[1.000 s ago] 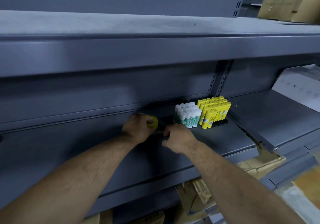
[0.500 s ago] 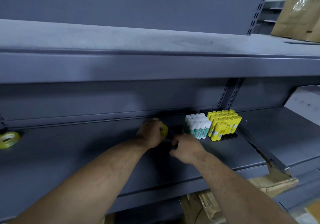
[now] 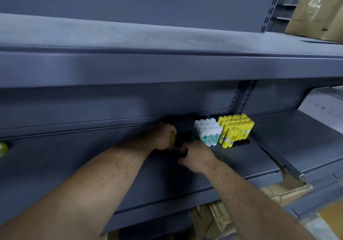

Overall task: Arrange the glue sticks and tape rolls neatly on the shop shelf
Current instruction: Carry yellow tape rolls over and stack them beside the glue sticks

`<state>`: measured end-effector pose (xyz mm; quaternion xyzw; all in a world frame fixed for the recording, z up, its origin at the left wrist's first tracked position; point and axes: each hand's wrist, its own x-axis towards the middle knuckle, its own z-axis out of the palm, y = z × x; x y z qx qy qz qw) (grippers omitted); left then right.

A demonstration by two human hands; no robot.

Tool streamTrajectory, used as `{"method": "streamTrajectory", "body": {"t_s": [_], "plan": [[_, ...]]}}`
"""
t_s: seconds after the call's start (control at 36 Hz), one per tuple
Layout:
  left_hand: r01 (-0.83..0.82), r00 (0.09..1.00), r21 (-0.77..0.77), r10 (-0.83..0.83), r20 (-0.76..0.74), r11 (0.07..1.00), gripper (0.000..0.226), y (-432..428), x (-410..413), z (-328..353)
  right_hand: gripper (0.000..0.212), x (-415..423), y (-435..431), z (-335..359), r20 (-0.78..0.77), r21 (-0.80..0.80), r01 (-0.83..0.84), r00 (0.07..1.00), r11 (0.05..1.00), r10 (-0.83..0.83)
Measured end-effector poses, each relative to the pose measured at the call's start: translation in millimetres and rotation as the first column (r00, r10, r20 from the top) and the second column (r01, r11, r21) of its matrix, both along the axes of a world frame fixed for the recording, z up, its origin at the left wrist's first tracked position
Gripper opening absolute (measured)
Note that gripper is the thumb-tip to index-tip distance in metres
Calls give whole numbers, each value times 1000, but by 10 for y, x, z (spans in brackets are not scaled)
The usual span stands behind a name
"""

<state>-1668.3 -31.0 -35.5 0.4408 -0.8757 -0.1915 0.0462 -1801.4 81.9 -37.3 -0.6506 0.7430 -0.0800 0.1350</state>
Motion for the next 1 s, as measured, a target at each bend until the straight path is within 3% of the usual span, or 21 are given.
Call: {"method": "streamTrajectory", "body": {"t_s": [0.14, 0.19, 0.25, 0.31, 0.44, 0.56, 0.78, 1.0], "plan": [[-1, 1000, 21, 1, -13, 1000, 84, 7, 43, -11, 36, 28, -19, 32, -34, 33, -12, 999, 999, 13], [-1, 1000, 70, 3, -20, 998, 104, 35, 104, 4, 31, 78, -20, 25, -69, 15, -18, 997, 1000, 19], [-24, 999, 120, 27, -22, 992, 110, 67, 210, 14, 25, 167, -28, 5, -118, -38, -27, 993, 999, 22], [-82, 997, 127, 83, -1, 988, 104, 99, 404, 26, 24, 301, -61, -5, -136, -91, -46, 990, 995, 33], [-215, 971, -33, 217, 96, 976, 91, 239, 1219, 72, 24, 822, -243, 50, -123, -159, -199, 976, 967, 180], [-331, 933, -30, 332, 142, 943, 93, 367, 1910, 48, 30, 1313, -378, 62, 6, -175, -307, 950, 935, 313], [-508, 840, -38, 505, 199, 860, 78, 888, 2810, 284, 49, 2194, -575, -5, -16, -124, -462, 886, 878, 464], [-589, 777, -77, 590, 218, 804, 89, 854, 3697, 75, 50, 2949, -719, -6, -24, -113, -511, 859, 852, 512]]}}
